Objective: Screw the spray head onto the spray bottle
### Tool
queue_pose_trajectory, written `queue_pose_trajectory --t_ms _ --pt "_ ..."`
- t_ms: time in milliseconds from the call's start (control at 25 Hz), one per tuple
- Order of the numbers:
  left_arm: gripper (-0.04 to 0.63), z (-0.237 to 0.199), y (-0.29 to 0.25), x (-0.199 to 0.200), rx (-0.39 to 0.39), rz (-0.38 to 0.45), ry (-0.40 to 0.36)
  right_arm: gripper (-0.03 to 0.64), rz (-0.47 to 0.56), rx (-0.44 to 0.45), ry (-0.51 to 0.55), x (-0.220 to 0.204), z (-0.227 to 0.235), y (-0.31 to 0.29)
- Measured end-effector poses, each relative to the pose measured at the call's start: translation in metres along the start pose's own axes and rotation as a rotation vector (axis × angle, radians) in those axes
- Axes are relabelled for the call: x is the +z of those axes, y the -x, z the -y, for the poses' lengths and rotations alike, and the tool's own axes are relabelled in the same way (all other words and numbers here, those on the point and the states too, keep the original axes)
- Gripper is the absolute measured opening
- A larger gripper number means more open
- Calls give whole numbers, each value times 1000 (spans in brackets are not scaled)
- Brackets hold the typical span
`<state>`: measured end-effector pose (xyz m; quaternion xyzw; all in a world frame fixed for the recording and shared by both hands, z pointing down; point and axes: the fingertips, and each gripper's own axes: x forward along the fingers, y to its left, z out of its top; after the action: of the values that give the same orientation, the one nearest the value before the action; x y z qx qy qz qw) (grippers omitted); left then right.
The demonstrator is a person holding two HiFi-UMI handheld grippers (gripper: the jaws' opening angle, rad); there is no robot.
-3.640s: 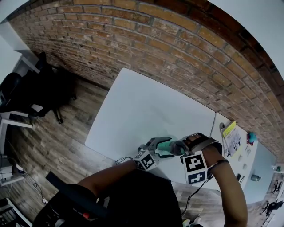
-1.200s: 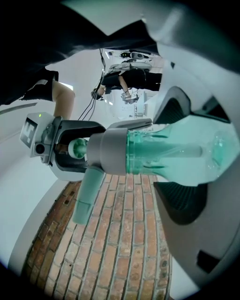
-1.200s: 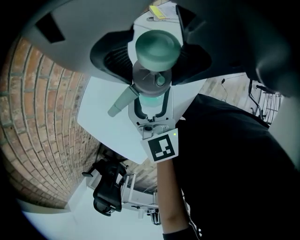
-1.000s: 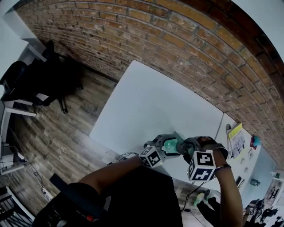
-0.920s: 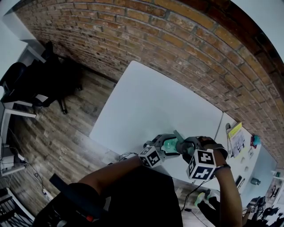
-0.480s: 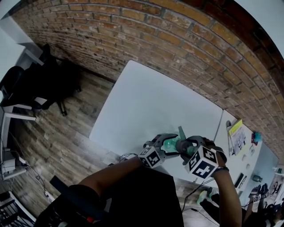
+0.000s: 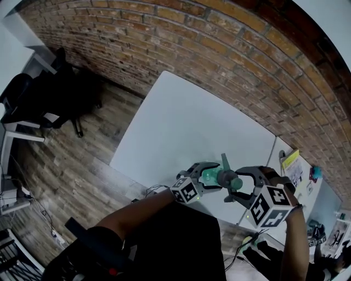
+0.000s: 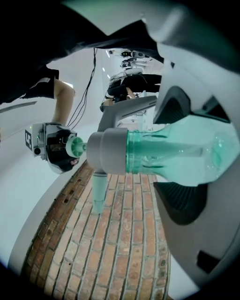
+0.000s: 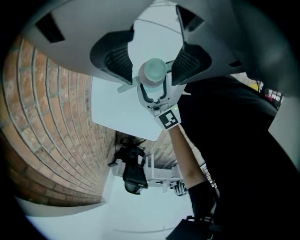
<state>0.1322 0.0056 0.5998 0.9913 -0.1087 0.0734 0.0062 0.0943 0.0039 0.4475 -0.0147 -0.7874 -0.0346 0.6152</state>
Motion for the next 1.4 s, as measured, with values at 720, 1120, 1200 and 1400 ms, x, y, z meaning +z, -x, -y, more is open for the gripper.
queue_pose_trajectory --t_ms 720,1120,1200,1400 --pt "370 0 2 -1 30 -42 22 262 -228 109 835 -26 -10 -47" --pt "374 0 3 -2 30 -35 24 262 -261 132 903 -28 -11 -51" --pt "376 0 4 -2 34 -34 26 262 -258 136 903 -28 -13 -53" --pt "376 0 4 -2 27 -33 28 262 -263 113 913 -29 -12 -59"
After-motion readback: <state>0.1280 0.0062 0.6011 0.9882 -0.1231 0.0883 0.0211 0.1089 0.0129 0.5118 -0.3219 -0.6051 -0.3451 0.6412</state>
